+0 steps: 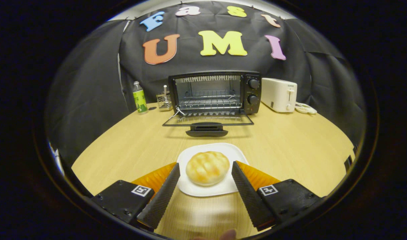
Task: Open the toaster oven, put the food inside, and close the toaster oven door.
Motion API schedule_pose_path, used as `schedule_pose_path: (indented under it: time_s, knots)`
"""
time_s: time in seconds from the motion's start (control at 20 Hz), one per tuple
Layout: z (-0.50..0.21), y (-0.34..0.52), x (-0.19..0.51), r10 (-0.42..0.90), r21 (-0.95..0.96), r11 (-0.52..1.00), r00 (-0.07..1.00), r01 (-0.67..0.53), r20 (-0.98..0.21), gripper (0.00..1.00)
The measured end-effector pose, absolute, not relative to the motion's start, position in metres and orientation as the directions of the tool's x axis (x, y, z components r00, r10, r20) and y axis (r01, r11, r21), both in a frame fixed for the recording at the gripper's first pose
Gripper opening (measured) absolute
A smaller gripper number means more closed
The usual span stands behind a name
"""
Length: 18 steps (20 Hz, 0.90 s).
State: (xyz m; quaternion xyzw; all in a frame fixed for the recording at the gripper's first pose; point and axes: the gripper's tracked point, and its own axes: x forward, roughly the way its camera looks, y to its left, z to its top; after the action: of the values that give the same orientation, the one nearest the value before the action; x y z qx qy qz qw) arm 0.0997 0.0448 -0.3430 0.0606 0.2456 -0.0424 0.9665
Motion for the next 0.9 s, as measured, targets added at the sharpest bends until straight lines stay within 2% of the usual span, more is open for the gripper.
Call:
schedule_pose_path:
  time_s: [0.45, 0.75, 0.9]
  knots:
    - [-0.370, 0.044, 0.109, -0.049, 0.131, 0.980, 0.820, 0.150, -0.570, 0.99]
    - [-0.365, 0.043, 0.109, -0.023, 0.208, 0.963, 0.824, 0.170, -0.566, 0.70]
    - [-0.347, 0.040, 0.111, -0.016, 0.241, 0.956, 0.853, 0.166, -0.521, 0.59]
